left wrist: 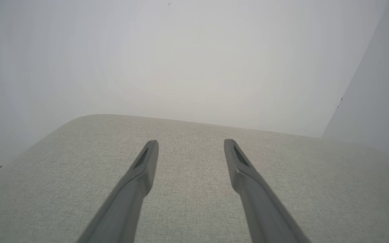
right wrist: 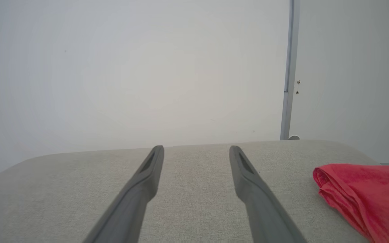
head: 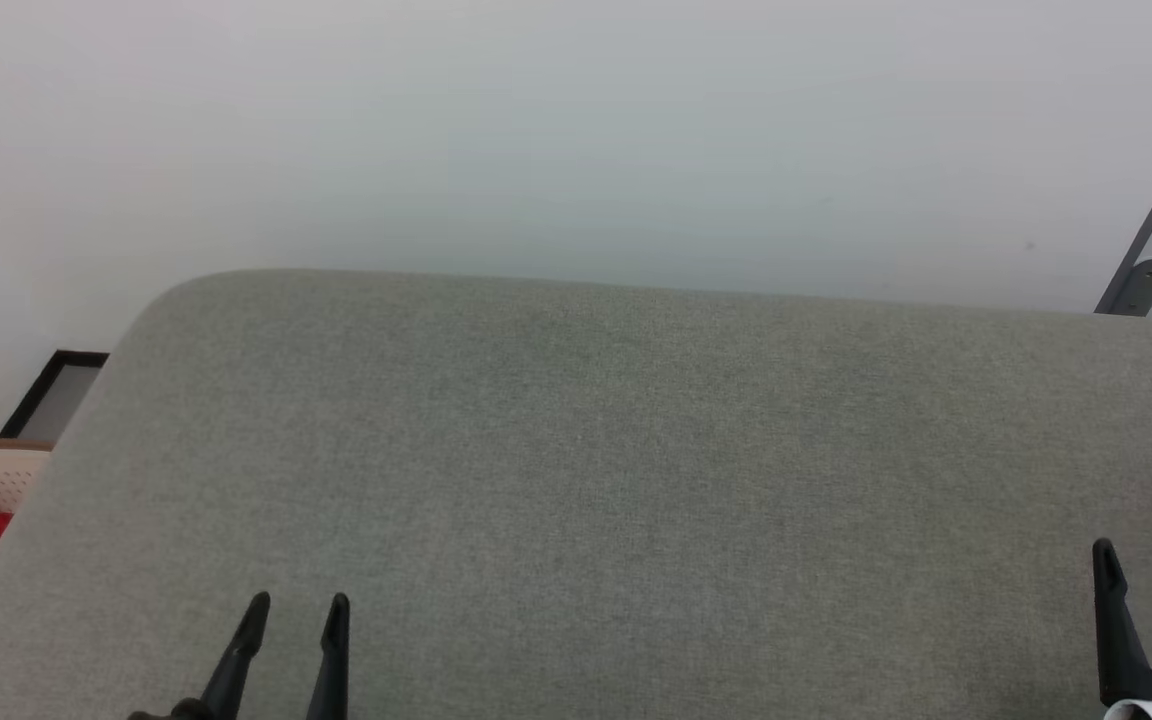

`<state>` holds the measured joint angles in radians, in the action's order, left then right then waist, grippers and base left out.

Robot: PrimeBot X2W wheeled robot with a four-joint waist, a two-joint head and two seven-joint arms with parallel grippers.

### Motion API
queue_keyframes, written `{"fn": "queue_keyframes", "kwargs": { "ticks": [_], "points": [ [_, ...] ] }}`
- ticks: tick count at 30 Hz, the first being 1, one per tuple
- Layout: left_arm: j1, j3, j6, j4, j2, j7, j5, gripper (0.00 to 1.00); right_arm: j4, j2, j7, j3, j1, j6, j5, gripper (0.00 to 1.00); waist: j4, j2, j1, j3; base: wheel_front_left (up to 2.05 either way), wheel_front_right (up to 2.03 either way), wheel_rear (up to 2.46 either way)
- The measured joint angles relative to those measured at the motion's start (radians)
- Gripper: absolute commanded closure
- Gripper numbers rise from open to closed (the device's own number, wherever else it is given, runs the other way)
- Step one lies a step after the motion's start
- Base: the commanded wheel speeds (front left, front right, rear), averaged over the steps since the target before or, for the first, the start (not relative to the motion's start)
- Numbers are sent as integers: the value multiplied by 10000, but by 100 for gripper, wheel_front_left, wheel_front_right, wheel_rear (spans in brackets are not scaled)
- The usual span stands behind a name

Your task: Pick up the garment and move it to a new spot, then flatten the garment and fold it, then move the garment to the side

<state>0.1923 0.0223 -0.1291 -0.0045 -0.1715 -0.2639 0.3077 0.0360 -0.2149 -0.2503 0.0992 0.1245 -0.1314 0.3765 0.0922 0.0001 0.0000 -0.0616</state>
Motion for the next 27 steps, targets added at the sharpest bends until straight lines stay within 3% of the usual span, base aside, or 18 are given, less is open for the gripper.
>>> {"fn": "queue_keyframes", "kwargs": {
  "ticks": [27],
  "points": [
    [-110, 77, 0, -65, 100, 0, 109, 0, -412, 259, 173, 40, 78, 0, -40, 0, -1, 0, 0, 204, 0, 0, 0]
  ]
}}
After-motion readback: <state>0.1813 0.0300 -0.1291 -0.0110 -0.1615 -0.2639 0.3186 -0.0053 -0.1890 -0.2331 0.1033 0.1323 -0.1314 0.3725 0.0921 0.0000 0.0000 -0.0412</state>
